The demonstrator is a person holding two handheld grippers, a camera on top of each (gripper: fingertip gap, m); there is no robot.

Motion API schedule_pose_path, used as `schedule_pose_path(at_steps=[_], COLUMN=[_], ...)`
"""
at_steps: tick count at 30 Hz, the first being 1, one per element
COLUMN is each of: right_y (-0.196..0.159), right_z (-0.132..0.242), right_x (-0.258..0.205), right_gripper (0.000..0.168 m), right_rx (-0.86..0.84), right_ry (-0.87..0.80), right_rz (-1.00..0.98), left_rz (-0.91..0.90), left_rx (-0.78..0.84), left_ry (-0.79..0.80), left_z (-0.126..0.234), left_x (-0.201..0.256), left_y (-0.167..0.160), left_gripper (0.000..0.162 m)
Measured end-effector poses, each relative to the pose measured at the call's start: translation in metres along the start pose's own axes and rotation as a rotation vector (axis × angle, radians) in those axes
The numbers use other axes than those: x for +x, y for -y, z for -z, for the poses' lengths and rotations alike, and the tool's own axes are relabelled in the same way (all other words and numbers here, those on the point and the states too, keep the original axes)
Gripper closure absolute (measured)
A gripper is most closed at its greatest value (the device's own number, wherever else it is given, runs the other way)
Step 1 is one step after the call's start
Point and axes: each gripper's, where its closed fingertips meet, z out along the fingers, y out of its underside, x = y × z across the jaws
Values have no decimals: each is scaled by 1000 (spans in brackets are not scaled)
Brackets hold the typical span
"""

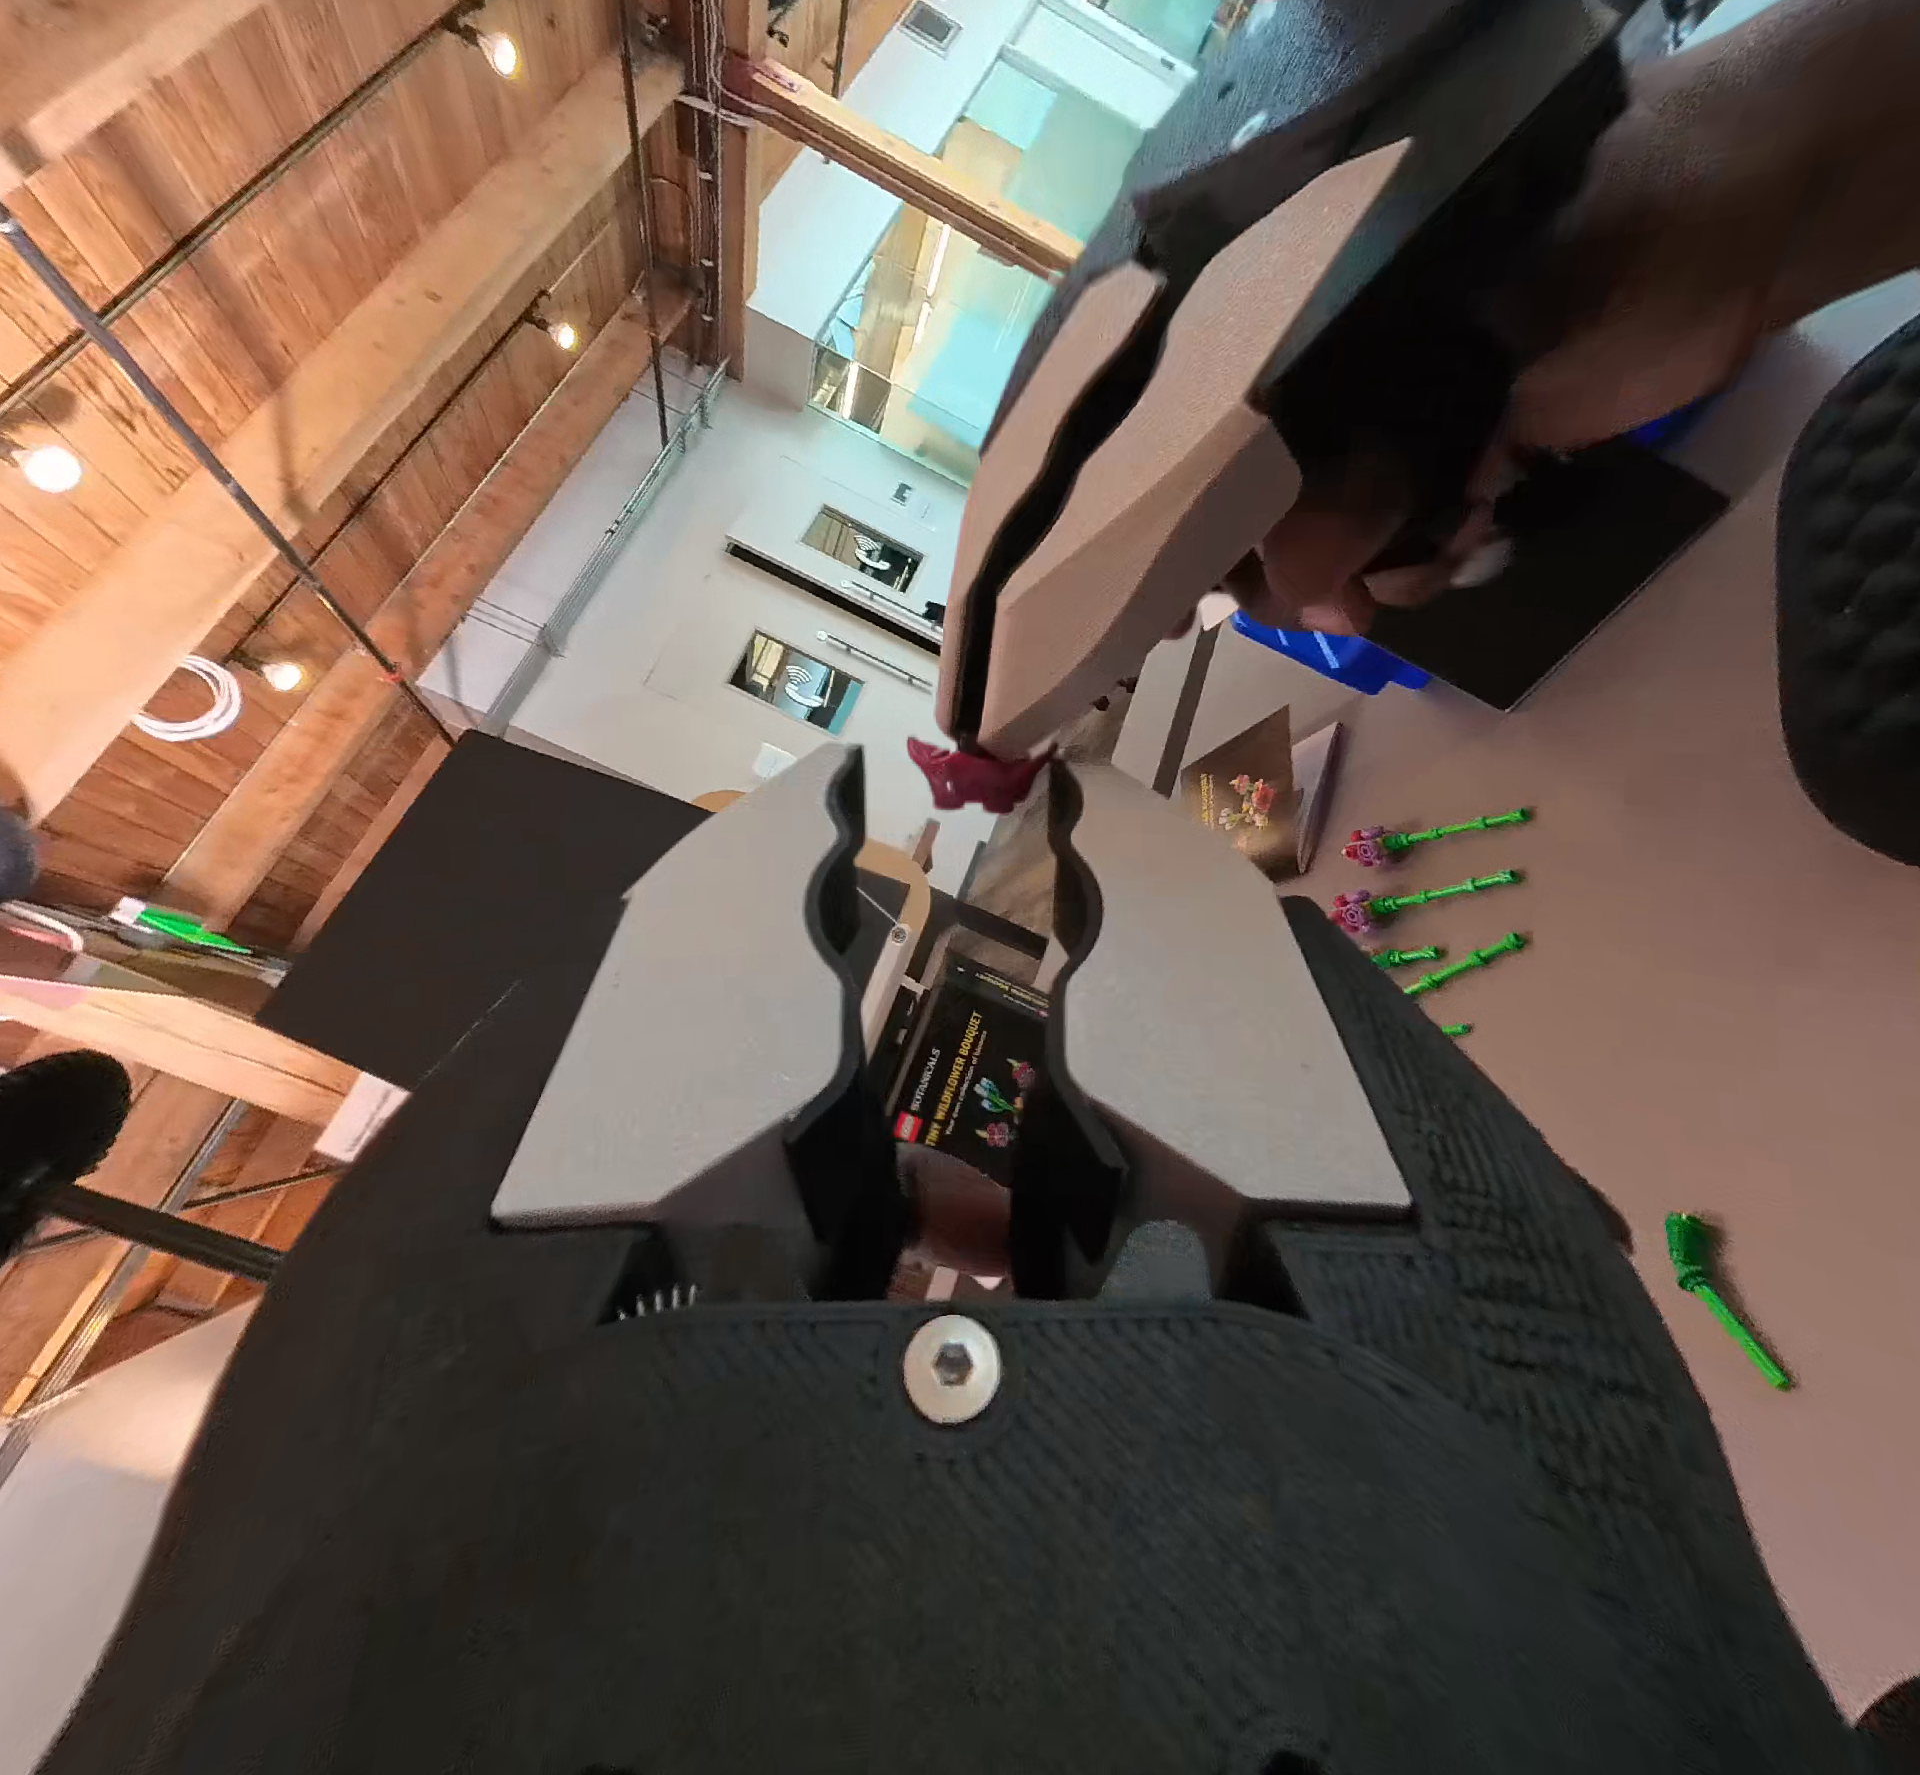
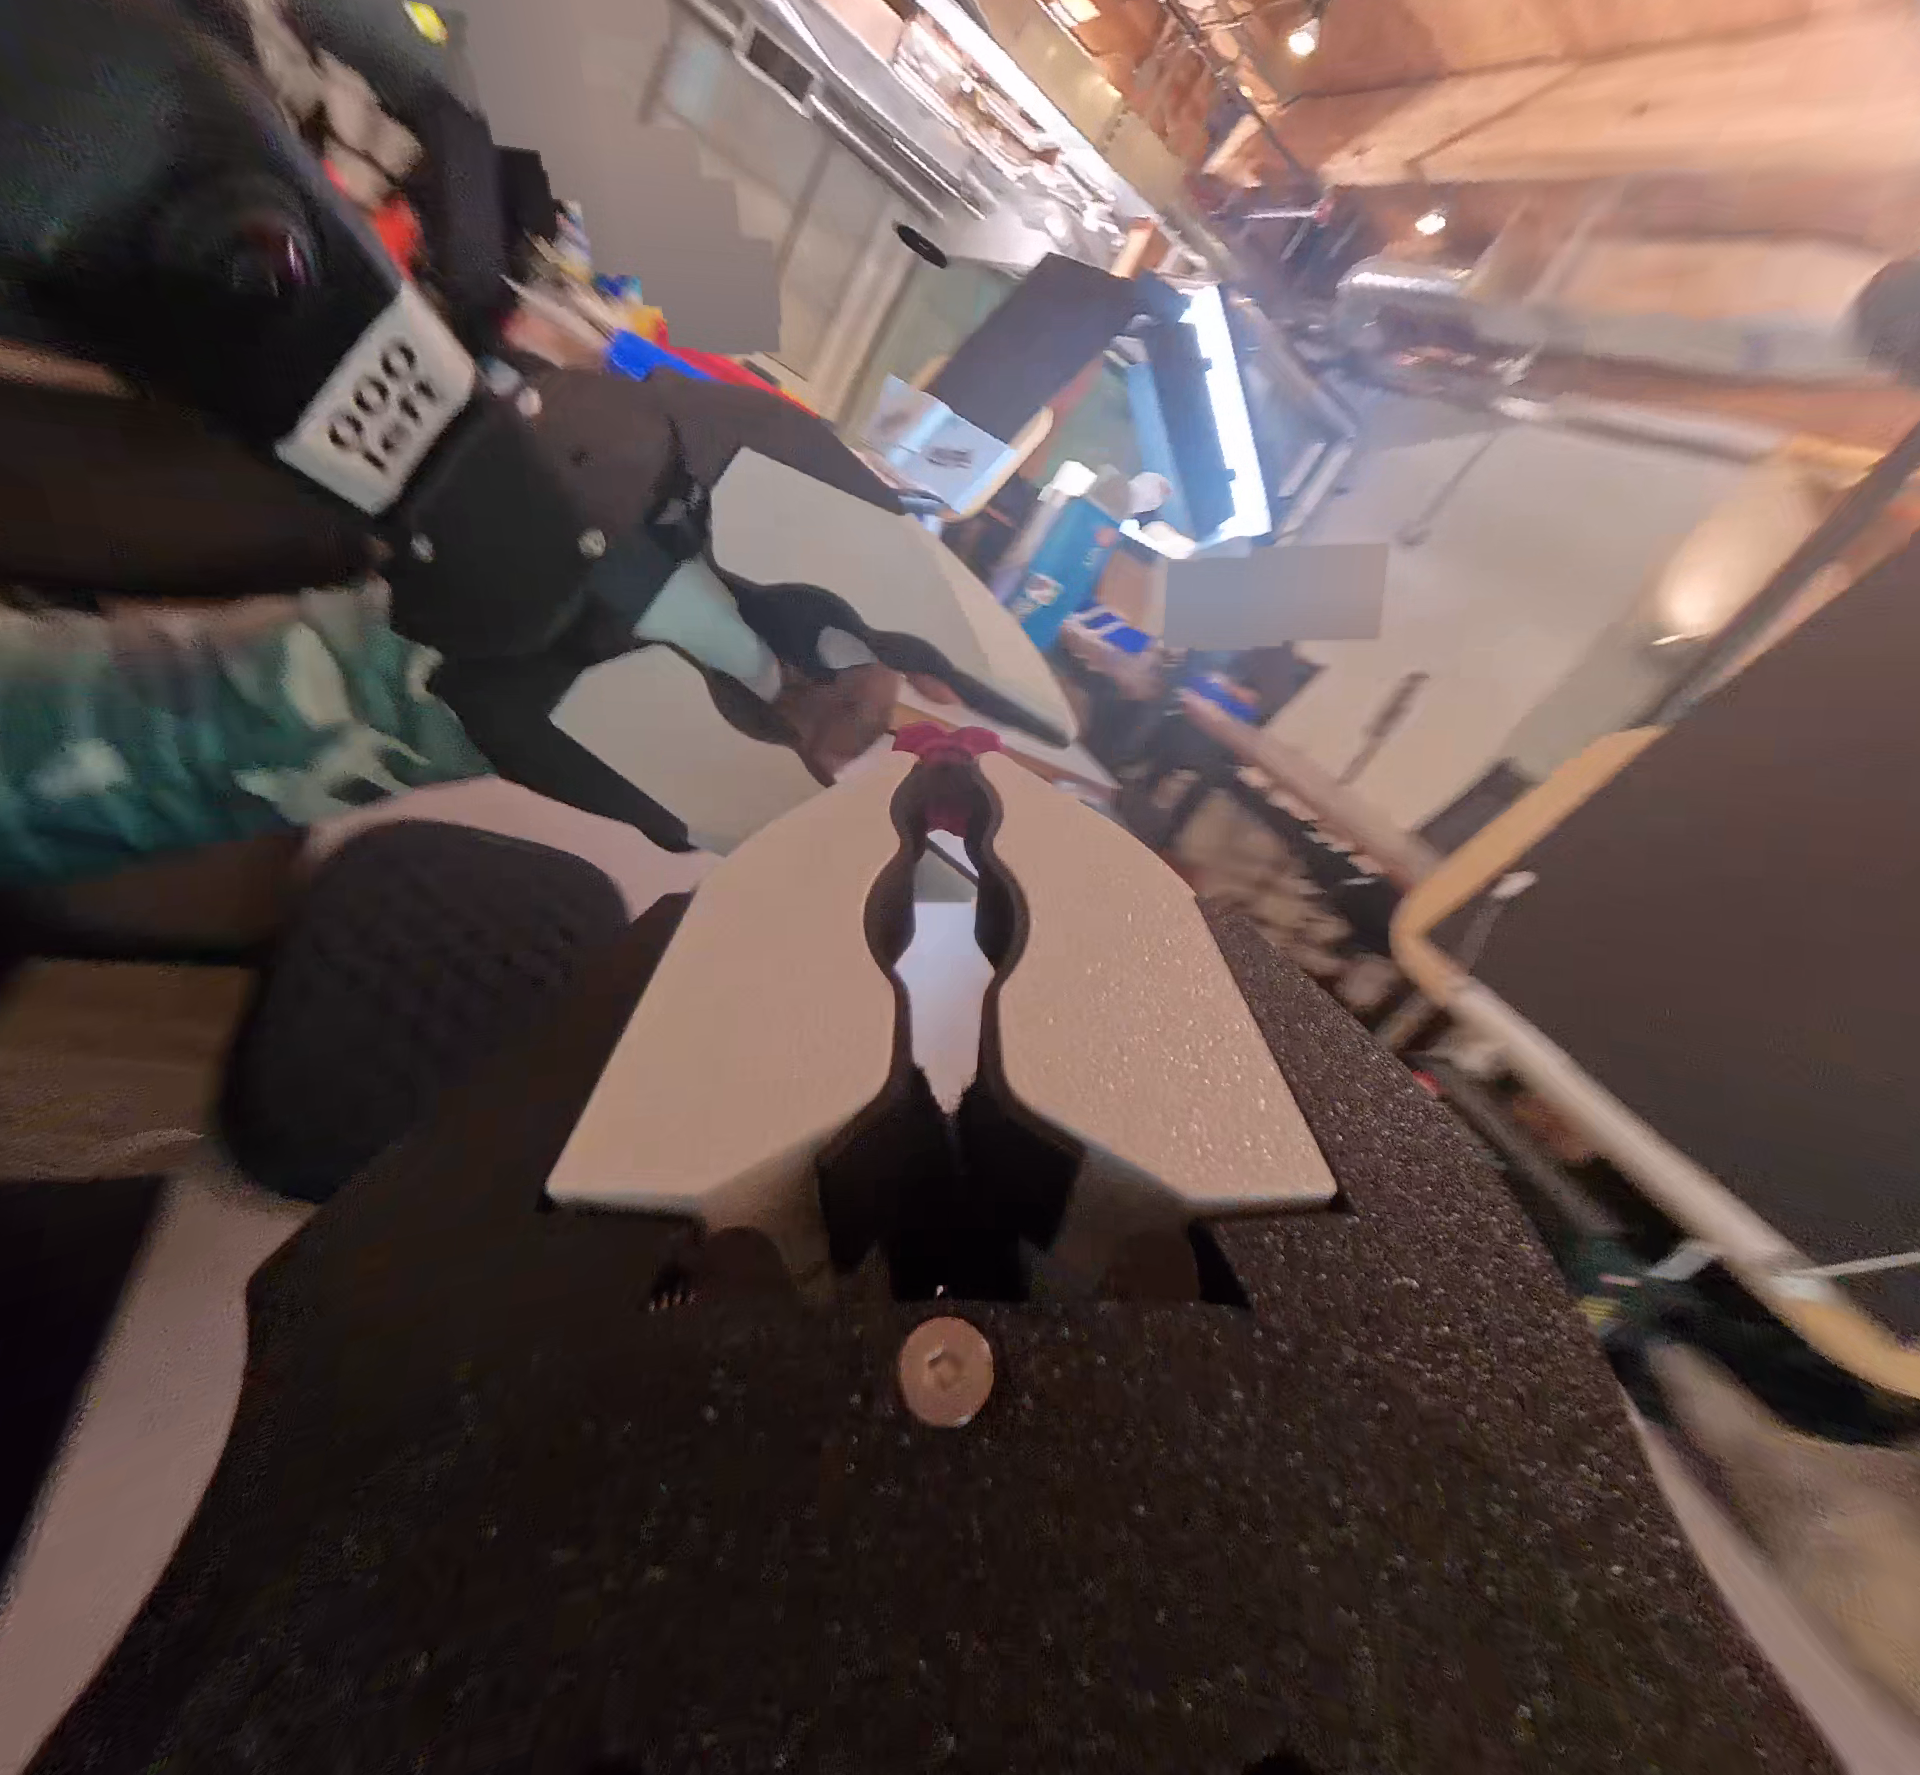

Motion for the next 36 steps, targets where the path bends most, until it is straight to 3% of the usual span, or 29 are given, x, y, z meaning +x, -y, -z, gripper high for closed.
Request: schedule_pose_path(at_steps=[3, 6, 9, 22, 29, 36], right_y=[-3, -12, -13, -23, -67, -76], right_z=[-3, -9, -10, -12, -15, -9], right_x=[-4, -7, -4, -1, -15, -20], right_gripper=[162, 162, 163, 162, 162, 162], right_rx=[52, 22, 20, -42, -254, -161], right_ry=[73, 88, 57, -28, -62, 4], right_rz=[-192, -261, -281, -155, 77, -219], left_rz=[-13, -79, -100, 113, 302, 366], left_rx=[-21, -36, -69, -115, -258, -222], left_ry=[-13, -1, 19, -58, -212, -163], left_z=[-3, -4, -6, -10, 5, 15], left_x=[5, 8, 7, 13, 62, 72], left_y=[-2, -3, -7, -22, -72, -90], left_gripper=[121, 122, 139, 140, 140, 140])
